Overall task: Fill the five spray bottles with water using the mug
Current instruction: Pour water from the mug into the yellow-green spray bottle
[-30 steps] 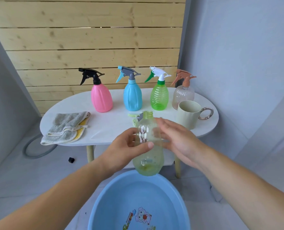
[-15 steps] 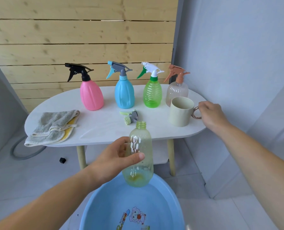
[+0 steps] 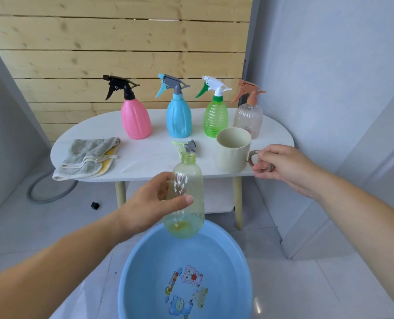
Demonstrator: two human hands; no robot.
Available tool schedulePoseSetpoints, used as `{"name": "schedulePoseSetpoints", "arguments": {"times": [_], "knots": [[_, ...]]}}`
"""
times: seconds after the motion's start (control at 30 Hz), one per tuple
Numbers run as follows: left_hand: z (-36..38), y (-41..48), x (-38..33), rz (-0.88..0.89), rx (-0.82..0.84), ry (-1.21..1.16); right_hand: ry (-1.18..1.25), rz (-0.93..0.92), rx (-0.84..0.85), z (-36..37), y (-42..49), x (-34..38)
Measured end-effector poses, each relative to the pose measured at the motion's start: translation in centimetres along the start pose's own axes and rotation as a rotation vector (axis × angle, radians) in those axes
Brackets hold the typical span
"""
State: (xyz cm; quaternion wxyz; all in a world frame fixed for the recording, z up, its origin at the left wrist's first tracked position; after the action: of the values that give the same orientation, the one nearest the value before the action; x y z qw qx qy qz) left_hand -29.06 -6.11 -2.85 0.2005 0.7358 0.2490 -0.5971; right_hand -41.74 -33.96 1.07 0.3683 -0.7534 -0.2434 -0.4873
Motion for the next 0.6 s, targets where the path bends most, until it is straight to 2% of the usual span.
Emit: {"name": "schedulePoseSetpoints", "arguments": {"times": [0.2,0.37,0.6], "knots": [[-3.0,-3.7,1.1,-0.066,-0.032,0.042,-0.1,0.102,0.267,5.0,-2.8,-4.0],[-2.5,-4.7,5.6,-0.192,0.001,0.14,-0.379,0.274,0.314,9.5,-1.2,-12.0],[-0.2,-5.6,12.8,-0.299,-0.027,0.141,-0.535,0.31,0.258,13.2,1.5,-20.6]]}}
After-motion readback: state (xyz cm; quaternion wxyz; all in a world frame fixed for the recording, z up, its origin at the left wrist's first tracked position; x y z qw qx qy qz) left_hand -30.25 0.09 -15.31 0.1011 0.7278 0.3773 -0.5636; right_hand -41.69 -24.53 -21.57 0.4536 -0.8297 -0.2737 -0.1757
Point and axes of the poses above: each hand's wrist, its own y-axis towards the middle knuckle, its own z-axis out of the palm, x = y × z, the point moved 3 cm from there along y, towards the middle knuckle, and after that the axes turned 9 degrees about z, right-handed, at the moved point
